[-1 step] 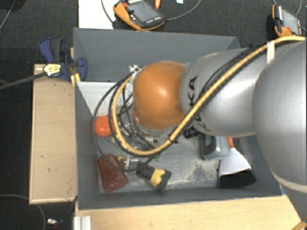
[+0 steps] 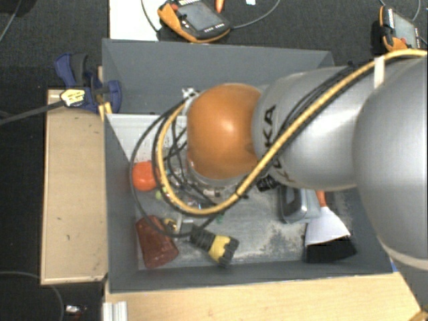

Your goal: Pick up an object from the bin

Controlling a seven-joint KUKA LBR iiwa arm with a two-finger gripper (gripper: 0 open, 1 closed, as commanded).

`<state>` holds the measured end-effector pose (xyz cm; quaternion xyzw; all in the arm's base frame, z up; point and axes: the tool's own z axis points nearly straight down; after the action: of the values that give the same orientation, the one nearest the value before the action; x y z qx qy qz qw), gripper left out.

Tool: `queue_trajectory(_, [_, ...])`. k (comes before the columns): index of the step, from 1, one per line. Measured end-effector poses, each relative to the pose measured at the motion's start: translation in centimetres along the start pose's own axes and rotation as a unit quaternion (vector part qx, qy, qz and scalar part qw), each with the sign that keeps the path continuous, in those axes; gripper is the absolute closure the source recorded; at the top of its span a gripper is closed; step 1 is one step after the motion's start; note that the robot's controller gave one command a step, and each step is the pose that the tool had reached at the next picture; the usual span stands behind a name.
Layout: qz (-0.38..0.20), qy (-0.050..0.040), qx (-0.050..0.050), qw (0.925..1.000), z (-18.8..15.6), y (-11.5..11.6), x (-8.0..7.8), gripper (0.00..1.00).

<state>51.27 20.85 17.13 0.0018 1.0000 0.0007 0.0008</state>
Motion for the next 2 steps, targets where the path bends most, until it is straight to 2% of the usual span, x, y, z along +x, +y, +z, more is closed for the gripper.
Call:
queue_trajectory(1, [0.024, -0.0019, -0.001, 0.9997, 10.0, -6.3, 3.5, 0.00])
queue_trajectory(2, [0.058, -0.0078, -0.004, 0.9983, 6.2, -7.1, 2.9, 0.00])
